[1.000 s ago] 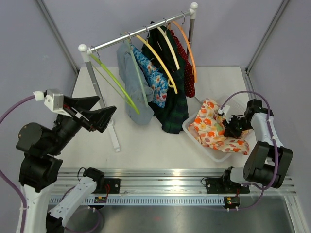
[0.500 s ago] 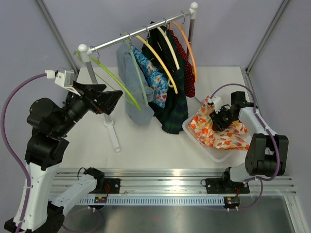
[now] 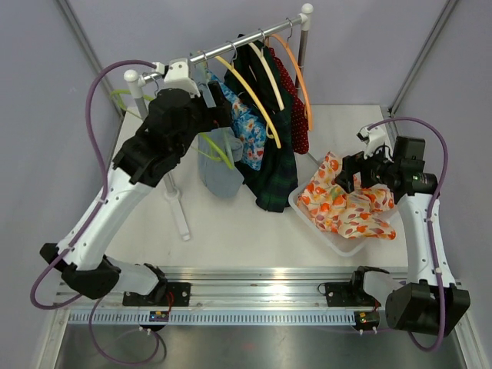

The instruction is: Remove the skirt from the hanger

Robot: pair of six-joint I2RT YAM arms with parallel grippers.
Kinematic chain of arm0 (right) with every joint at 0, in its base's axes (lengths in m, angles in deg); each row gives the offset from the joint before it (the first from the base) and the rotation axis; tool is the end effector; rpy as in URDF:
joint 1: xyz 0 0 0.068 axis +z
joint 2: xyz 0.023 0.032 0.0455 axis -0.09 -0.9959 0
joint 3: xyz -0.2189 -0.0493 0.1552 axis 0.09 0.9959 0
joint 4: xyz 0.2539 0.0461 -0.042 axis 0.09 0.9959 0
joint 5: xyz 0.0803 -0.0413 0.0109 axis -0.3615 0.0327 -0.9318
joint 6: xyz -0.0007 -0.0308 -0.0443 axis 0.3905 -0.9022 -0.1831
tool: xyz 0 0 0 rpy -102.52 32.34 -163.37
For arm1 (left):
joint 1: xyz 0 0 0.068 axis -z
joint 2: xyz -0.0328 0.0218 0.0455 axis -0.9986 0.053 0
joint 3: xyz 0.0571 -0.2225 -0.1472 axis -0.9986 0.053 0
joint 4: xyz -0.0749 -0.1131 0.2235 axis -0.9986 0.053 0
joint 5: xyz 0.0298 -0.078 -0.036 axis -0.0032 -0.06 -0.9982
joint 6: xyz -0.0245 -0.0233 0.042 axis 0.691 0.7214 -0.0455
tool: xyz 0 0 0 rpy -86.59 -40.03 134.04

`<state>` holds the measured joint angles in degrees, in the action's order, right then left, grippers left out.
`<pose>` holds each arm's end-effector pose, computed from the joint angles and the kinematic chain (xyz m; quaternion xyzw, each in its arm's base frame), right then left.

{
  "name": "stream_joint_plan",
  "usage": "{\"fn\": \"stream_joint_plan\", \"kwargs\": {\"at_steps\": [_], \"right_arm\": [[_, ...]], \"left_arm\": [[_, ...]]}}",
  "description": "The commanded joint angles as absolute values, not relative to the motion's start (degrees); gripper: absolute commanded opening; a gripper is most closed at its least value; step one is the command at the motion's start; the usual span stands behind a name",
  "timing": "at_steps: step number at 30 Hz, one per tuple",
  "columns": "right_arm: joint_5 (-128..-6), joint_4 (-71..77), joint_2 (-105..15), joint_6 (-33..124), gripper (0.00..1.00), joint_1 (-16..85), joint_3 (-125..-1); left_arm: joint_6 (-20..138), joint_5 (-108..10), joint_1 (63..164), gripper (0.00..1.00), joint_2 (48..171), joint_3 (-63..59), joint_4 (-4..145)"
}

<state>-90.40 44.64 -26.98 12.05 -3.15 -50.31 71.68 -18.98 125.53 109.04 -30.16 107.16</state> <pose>0.2225 -0.0141 0.3378 -0.2438 0.8553 0.1157 0.4423 0.2075 -0.1486 0.5089 -0.0256 0.7589 -0.2069 0.6170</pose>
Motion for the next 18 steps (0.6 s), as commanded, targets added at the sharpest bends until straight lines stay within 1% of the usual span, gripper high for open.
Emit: {"fn": "stream_joint_plan", "kwargs": {"at_steps": [1,3,6,7,9,13,18], "right_arm": [[-98.46,42.83,-25.44,18.85,1.0,-3.18,-49.38],[-98.29,42.14,-24.47,18.67,1.0,-3.18,-48.86],[-98.46,40.9,-22.88,19.11,0.99,-3.18,-47.36],[-98.72,40.9,-22.8,19.11,1.0,-3.18,-47.27],[-98.73,41.08,-22.71,18.94,0.99,-3.18,-47.36],[-99.16,41.34,-22.44,18.76,0.99,-3.18,-47.27],[-99.25,41.08,-21.83,18.67,1.0,-3.18,-47.1]], "left_arm": [[71.23,-8.6,125.81,0.96,112.44,-35.48,107.51],[71.05,-8.6,125.81,0.94,114.29,-36.55,107.6],[71.32,-8.16,125.81,0.88,117.37,-37.52,107.77],[71.49,-7.2,125.81,0.87,117.81,-37.17,107.77],[71.41,-6.4,125.81,0.81,118.87,-36.47,107.34],[69.74,-3.33,125.81,0.76,119.92,-34.97,105.84],[68.6,-3.15,125.81,0.62,120.8,-34.53,106.36]]}}
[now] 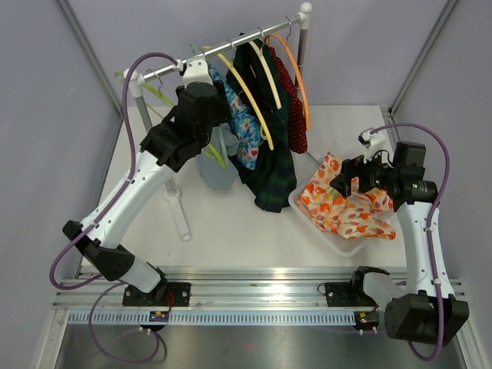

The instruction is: Remove the skirt from the hanger

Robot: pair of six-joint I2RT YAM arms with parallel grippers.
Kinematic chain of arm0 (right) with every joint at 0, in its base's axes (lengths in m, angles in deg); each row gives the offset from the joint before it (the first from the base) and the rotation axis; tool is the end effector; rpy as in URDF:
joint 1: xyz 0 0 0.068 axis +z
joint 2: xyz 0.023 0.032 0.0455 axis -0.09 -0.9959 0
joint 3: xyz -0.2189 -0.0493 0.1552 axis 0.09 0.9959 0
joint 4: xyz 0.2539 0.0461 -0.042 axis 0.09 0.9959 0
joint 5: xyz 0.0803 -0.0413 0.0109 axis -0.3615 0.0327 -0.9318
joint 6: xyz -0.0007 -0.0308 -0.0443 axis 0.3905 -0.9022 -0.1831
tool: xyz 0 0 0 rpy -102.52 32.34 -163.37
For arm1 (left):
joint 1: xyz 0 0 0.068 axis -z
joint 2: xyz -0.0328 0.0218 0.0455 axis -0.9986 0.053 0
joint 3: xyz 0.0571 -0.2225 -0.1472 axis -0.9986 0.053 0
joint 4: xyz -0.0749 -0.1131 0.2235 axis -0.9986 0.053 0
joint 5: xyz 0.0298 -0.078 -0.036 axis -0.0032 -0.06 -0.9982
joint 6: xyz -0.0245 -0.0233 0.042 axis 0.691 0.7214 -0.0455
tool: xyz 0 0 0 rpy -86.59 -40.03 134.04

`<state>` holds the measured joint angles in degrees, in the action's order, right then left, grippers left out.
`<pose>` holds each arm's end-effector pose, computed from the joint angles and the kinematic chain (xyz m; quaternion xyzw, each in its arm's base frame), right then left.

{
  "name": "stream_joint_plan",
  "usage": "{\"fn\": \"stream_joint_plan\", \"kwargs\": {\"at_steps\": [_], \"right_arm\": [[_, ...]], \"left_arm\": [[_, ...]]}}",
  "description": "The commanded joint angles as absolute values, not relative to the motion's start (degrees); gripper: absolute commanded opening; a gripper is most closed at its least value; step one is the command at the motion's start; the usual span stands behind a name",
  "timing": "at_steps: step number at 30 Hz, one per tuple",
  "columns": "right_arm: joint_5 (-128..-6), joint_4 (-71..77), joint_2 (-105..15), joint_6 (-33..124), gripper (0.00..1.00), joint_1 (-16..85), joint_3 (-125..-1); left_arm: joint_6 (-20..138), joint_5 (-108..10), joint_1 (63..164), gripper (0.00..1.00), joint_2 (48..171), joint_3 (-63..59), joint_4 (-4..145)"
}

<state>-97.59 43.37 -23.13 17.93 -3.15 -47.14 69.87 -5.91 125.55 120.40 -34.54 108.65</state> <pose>0.2074 -0.0082 0.3365 -0.2261 0.8402 0.1874 0.4559 0.2603 -0.1817 0.4780 -0.0639 0.7890 -0.0755 0.6064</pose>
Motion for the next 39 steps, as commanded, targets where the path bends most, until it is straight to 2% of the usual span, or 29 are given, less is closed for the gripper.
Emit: {"fn": "stream_joint_plan", "kwargs": {"at_steps": [1,6,13,16,18,20,21,23,24,25,39], "right_arm": [[-99.25,41.08,-21.57,18.67,0.99,-3.18,-47.01],[-99.78,40.82,-21.04,18.67,1.0,-3.1,-46.83],[-100.4,40.64,-20.78,19.02,0.99,-3.18,-47.01],[-100.04,40.73,-20.16,18.67,0.99,-3.18,-46.66],[-100.13,40.64,-19.98,18.58,1.0,-3.18,-46.48],[-100.13,40.64,-19.81,18.5,0.99,-3.18,-46.48],[-100.31,40.64,-19.89,18.49,0.99,-3.18,-46.48],[-100.48,40.64,-19.81,18.58,1.0,-3.18,-46.48],[-100.66,40.72,-19.89,18.58,0.99,-3.18,-46.48],[-100.66,40.73,-19.81,18.5,1.0,-3.18,-46.48],[-100.92,40.55,-19.72,18.32,0.99,-3.1,-46.22]], "left_arm": [[68.33,-2.97,125.81,0.62,120.72,-34.62,106.89],[67.71,-1.57,126.51,0.68,118.26,-33.13,107.95],[66.75,-1.39,126.51,0.66,120.8,-32.51,107.42],[66.66,-0.95,126.51,0.55,122.39,-34.0,107.6],[66.13,-1.21,126.51,0.41,122.47,-34.96,107.59],[65.78,-1.39,126.51,0.34,122.47,-36.54,108.12],[65.52,-1.39,126.6,0.25,122.21,-36.99,108.56],[65.17,-1.48,126.77,0.14,121.6,-37.69,108.83],[64.64,-1.3,126.86,0.03,120.99,-38.13,108.57],[64.55,-1.39,127.12,0.0,120.72,-38.48,108.48],[61.04,-1.65,128.8,0.0,116.94,-46.05,105.05]]}}
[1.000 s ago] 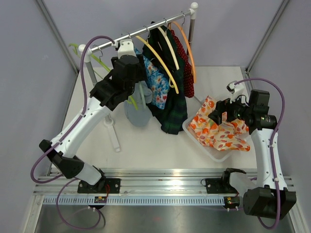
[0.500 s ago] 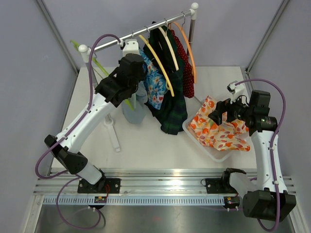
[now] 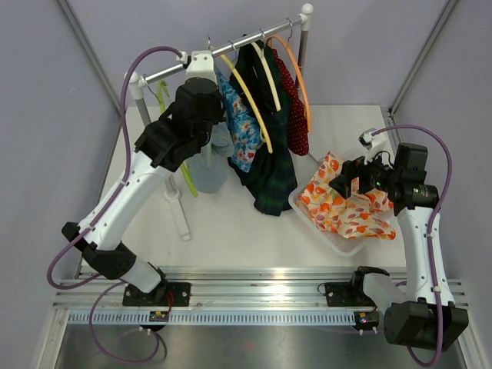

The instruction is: Remove the skirt from the hanger

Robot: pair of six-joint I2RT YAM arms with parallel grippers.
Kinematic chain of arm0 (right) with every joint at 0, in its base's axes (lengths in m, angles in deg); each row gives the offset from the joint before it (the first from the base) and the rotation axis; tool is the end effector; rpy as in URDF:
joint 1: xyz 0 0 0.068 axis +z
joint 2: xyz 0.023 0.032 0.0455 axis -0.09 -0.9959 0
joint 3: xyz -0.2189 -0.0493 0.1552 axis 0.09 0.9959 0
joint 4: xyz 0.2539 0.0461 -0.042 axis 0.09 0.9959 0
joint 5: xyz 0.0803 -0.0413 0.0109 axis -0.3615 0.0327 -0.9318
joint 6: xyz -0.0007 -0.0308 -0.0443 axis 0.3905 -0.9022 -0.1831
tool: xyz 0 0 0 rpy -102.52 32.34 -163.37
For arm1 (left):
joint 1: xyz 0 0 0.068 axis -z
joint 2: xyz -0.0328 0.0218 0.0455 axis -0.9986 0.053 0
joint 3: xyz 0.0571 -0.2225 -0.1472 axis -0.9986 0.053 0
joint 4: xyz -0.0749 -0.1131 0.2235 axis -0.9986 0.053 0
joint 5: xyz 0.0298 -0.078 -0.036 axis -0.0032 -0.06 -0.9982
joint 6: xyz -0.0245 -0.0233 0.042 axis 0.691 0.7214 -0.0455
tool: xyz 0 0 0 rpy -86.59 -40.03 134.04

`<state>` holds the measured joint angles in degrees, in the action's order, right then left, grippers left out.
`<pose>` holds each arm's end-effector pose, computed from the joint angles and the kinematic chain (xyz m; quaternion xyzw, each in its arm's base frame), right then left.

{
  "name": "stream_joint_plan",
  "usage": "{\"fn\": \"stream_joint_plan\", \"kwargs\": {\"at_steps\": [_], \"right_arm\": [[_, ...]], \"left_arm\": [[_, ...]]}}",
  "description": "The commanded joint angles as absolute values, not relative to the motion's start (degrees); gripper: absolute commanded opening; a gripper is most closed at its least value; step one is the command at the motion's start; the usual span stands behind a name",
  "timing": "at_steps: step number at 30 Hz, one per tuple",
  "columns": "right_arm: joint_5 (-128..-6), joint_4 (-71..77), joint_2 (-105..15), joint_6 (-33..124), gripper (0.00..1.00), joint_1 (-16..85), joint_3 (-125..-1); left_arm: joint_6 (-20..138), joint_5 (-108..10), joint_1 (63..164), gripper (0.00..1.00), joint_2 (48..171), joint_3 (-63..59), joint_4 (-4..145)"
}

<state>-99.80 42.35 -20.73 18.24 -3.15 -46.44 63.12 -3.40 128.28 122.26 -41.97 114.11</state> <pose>0.1987 -0.0058 0.3421 -0.2371 0.8239 0.1970 0.4756 0.2475 -0.1889 0.4990 -0.0120 0.7885 -0.0380 0.6137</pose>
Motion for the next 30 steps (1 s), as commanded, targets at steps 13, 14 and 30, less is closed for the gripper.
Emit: {"fn": "stream_joint_plan", "kwargs": {"at_steps": [13,14,30], "right_arm": [[-103.38,42.83,-19.63,15.42,1.0,-3.1,-46.57],[-104.25,43.27,-19.63,14.9,0.99,-3.18,-46.74],[-120.69,60.13,-21.21,-4.18,0.99,-2.05,-53.42]], "left_arm": [[65.07,-7.8,129.06,0.0,106.93,-35.07,106.81],[65.6,-8.07,128.97,0.0,106.22,-34.01,106.89],[68.15,-21.16,129.06,0.0,87.85,-17.66,108.82]]}}
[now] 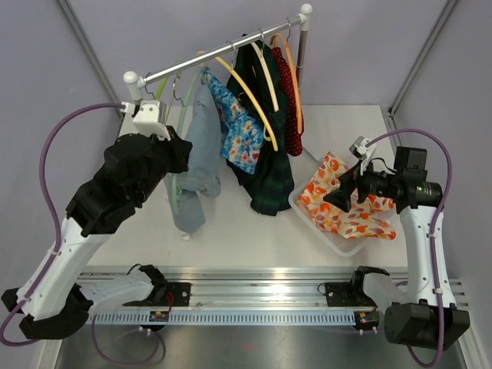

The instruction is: Remove the skirt from the hanger

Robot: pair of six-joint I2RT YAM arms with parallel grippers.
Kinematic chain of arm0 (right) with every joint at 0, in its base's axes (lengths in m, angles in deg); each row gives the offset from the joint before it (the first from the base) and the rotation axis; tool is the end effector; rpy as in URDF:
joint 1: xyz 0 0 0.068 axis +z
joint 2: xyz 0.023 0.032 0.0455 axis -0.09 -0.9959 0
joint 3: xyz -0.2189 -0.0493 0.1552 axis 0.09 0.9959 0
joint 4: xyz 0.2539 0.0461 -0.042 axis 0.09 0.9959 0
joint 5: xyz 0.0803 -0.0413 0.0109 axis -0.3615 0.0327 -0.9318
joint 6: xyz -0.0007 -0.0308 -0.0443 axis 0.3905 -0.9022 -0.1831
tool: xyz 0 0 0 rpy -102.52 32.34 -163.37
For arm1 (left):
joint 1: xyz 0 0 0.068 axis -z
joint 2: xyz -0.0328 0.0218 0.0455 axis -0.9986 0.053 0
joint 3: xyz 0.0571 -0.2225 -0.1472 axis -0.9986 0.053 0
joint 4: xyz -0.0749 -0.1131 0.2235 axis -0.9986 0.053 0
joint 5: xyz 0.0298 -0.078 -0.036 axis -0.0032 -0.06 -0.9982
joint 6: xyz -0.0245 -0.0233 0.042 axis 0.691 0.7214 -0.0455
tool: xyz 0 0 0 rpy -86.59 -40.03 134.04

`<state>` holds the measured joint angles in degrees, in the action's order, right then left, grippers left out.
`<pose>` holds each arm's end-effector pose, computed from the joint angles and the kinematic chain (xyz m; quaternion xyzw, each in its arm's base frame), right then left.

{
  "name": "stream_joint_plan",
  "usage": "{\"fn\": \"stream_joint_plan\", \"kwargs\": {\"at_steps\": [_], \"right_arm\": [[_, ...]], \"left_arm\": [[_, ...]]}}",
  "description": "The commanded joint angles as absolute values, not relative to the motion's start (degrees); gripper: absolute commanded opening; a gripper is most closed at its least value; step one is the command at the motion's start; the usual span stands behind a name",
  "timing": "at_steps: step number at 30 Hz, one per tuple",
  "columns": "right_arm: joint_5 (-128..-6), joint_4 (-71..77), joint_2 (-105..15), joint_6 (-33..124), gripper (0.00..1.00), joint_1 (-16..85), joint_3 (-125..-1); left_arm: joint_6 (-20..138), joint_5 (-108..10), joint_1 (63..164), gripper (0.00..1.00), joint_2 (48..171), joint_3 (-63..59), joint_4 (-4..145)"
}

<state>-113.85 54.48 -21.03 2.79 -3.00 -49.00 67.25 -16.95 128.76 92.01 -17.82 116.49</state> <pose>0.1818 0.0031 0.3443 -0.3566 0.7680 0.2743 0.4559 0.1342 -0.1008 0.4851 0.0247 0.7817 -0.1677 0.6002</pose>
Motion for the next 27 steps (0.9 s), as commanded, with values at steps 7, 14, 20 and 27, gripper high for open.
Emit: {"fn": "stream_joint_plan", "kwargs": {"at_steps": [7,14,20,27], "right_arm": [[-120.35,60.95,-24.46,-2.43,1.0,10.24,-60.01],[-95.33,50.83,-35.41,8.81,0.99,46.22,-69.22],[-76.51,37.44,-48.35,25.03,1.0,60.26,-78.29],[-63.14,27.19,-51.88,33.61,0.99,74.33,-78.12]], "left_arm": [[70.61,-27.04,129.06,0.0,80.12,-11.6,111.2],[72.37,-33.91,129.06,0.0,71.59,-1.84,109.27],[78.52,-31.54,128.97,0.0,66.58,2.47,108.83],[84.93,-28.29,128.97,0.0,64.56,4.58,108.12]]}}
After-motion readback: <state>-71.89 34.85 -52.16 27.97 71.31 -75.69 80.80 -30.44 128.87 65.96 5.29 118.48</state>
